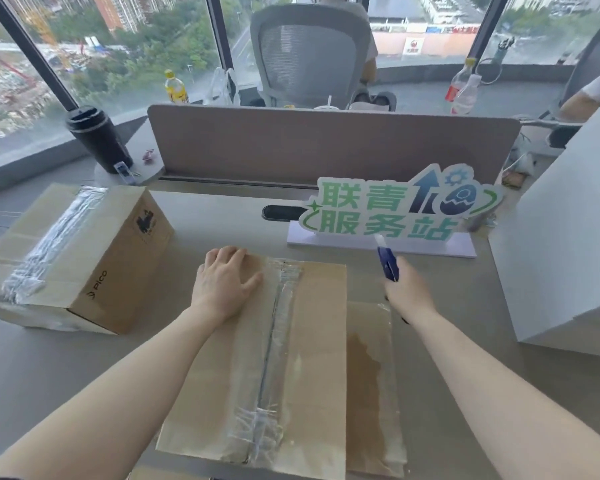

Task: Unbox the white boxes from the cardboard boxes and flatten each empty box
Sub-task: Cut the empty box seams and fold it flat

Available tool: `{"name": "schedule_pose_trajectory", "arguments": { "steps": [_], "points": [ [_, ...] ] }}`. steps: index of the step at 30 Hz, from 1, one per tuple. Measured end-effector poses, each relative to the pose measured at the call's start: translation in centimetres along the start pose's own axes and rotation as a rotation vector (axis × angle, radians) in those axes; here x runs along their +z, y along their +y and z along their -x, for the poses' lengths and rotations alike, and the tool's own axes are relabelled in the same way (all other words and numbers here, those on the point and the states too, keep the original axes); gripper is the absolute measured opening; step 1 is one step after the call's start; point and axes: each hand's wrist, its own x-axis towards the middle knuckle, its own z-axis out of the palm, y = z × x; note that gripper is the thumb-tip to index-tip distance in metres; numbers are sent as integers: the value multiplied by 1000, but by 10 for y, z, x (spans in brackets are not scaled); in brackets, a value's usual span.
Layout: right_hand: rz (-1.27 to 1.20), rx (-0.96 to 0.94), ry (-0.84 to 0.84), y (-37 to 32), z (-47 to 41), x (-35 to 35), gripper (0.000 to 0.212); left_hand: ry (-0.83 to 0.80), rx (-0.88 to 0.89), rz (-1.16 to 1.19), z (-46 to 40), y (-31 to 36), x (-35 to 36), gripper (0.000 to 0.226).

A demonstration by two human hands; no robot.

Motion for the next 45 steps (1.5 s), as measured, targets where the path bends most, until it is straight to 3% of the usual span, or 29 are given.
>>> {"name": "schedule_pose_trajectory", "arguments": {
  "steps": [3, 5, 8, 11, 19, 25, 31, 45],
  "points": [
    [138, -260, -148, -71, -9, 2, 31, -25, 13, 43, -10, -5, -1, 63],
    [389, -383, -305, -110, -14, 8, 38, -62, 29, 102, -13, -11, 0, 59],
    [750, -509, -437, -151, -27, 23, 31, -67, 36, 210, -14, -16, 4, 54],
    [923, -571, -526, -171, -44, 39, 31, -50, 33, 279, -16, -19, 7, 50],
    [974, -655, -629, -187, -70, 46, 29, -52, 23, 314, -18, -21, 11, 49],
    [930, -710, -643, -180, -80, 47, 30, -75, -13, 280, -20, -20, 12, 48],
    [1037, -866, -627, -184, -82, 37, 30, -104, -38, 232, -22, -18, 14, 49],
    [1092, -786, -648, -155, -78, 0, 32, -118, -58, 185, -20, -15, 12, 50]
  ]
}}
